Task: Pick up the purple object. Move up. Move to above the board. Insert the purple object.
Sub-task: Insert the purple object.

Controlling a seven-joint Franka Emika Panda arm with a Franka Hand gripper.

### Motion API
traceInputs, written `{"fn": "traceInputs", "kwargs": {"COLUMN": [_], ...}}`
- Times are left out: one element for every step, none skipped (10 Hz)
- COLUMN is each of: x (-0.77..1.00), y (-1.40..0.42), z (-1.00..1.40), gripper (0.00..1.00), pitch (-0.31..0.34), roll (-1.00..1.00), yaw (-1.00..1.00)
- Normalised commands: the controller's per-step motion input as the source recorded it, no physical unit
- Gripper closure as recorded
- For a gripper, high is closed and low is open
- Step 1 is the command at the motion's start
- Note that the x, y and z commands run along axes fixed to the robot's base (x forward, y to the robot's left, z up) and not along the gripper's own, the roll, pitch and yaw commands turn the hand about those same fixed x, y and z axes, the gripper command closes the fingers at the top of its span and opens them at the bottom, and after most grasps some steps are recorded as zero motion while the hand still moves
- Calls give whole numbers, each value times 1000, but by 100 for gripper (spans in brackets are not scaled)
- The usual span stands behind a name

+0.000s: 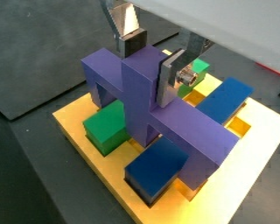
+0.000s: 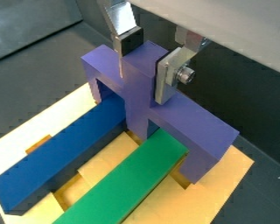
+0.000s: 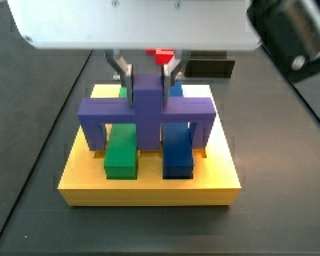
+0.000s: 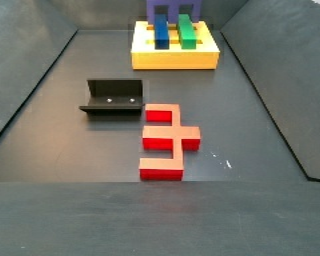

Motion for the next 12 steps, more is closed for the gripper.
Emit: {"fn": "traceInputs", "kwargs": {"x": [23,34,34,57,126,183,174,49,0,0,-14,-14], "y": [0,0,0,0,0,0,0,0,-31,-97,-114,-80], "z": [-309,-271,-203,-146,-117,-97,-83,-140,-186,-231,-214,-137], "gripper": [100,100,100,100,100,100,100,100,100,100,100,100], "pitch": [0,0,0,0,9,27,31,0,0,-11,-14,0], "roll": [0,0,0,0,49,106,80,0,0,0,0,-13], "yaw": [0,0,-29,-97,-163,-183,-177,-106,0,0,0,0]}}
